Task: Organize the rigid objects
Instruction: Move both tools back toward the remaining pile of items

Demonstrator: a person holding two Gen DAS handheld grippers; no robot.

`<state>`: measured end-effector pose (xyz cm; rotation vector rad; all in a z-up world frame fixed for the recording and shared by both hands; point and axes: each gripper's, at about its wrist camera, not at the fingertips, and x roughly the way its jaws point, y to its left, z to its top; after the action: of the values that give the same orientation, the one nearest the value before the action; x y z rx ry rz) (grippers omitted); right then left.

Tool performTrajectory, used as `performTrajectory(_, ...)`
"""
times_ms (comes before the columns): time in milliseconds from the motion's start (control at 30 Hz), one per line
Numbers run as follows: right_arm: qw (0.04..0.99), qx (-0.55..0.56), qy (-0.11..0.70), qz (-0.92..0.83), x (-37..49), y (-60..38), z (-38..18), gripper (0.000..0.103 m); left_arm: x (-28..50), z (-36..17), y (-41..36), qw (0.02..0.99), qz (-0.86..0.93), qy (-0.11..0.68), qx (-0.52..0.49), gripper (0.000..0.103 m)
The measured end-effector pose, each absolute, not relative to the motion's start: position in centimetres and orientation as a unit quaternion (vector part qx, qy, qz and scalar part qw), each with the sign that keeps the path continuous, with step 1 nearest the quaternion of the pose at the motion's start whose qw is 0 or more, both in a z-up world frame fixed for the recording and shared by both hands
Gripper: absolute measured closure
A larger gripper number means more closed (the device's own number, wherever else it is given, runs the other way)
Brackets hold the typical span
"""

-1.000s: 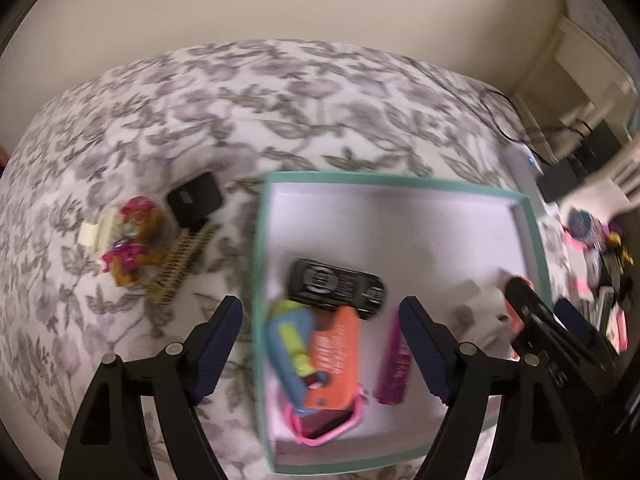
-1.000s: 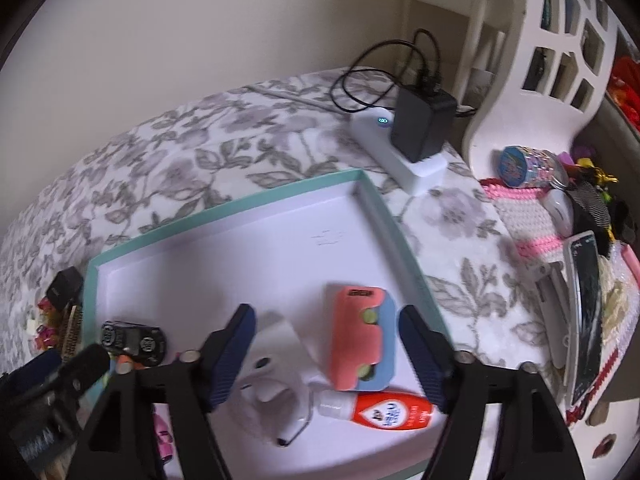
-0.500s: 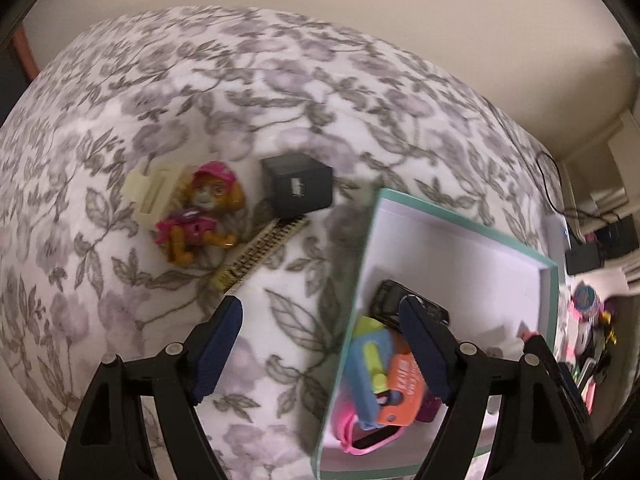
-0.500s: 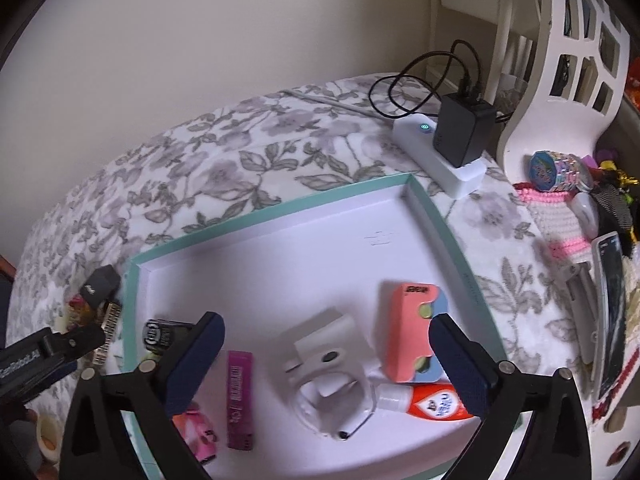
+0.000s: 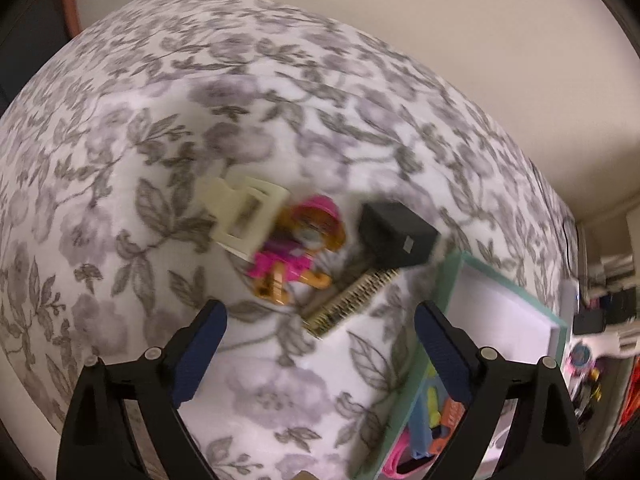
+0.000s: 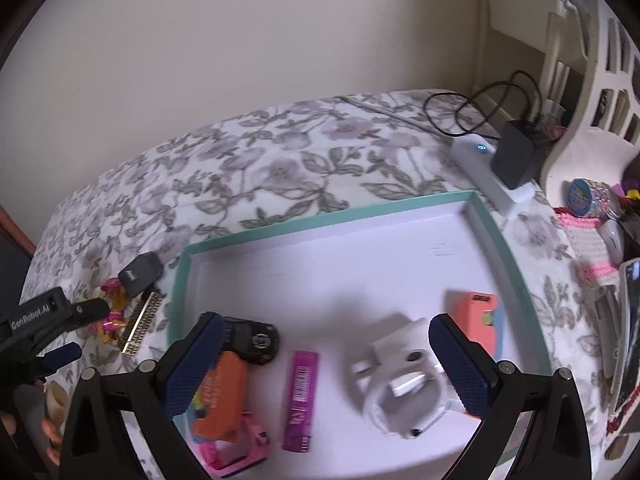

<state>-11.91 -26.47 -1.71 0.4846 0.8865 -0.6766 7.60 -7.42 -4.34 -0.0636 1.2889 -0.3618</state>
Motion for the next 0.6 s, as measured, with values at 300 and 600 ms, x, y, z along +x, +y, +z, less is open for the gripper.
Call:
performTrajectory(300, 0.833, 0.204, 0.424, -0.29, -9.1, -23.8, -1.9, 0.0, 10.1, -2.6, -3.9, 0.815, -0.157, 0.554, -0.061, 0.008)
performTrajectory(600, 0.844, 0.186, 0.428, -0.265, -6.7, -21.8, -1.9, 0.0, 11.8, -1.3, -2.0, 0.84, -0.168, 0.513, -0.057, 0.008)
